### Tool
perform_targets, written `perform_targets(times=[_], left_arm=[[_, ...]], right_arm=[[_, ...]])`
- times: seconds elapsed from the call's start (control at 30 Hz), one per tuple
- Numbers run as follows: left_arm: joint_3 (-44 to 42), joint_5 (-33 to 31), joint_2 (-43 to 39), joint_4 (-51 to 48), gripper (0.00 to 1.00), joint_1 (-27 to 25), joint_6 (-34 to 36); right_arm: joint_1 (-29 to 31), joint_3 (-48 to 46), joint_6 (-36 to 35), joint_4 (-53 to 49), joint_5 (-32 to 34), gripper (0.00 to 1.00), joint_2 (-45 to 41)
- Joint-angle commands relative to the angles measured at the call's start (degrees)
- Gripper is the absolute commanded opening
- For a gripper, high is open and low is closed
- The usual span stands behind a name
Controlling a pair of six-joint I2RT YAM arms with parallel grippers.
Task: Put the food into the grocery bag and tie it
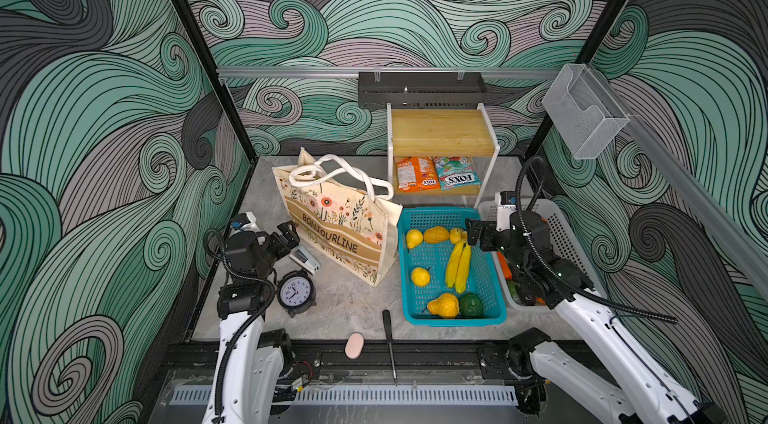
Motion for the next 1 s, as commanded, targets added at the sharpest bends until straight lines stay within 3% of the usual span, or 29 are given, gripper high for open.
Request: perform_targets(times=[0.0, 0.2, 0.3, 0.73, 0.97], left_arm=[[-1.45, -9.61, 1.83, 9.87, 0.99, -1.78, 2.49], [-1.44, -14.56, 8.94, 12.56, 0.99, -2.94, 8.98], [-2.86, -13.48, 11.59, 16.95, 0.98, -2.9, 10.84], [-3.86, -14.63, 26.62, 27.41, 0.98, -2.74, 15.44], [-3.58, -8.97, 36.34, 37.66, 0.98, -1.73, 18.12]], right_arm=[[-3.1, -3.54, 2.08, 9.58, 0.78, 0.99, 2.0], [-7.65, -6.63, -3.49, 16.14, 1.69, 0.99, 6.36], [-8.81, -10.6, -7.16, 23.37, 5.08, 0.99, 7.73], [-16.41, -17.5, -8.97, 41.26, 7.25, 0.99, 18.73], [-17.56, -22.64, -10.01, 59.89, 5.78, 0.99, 27.11]])
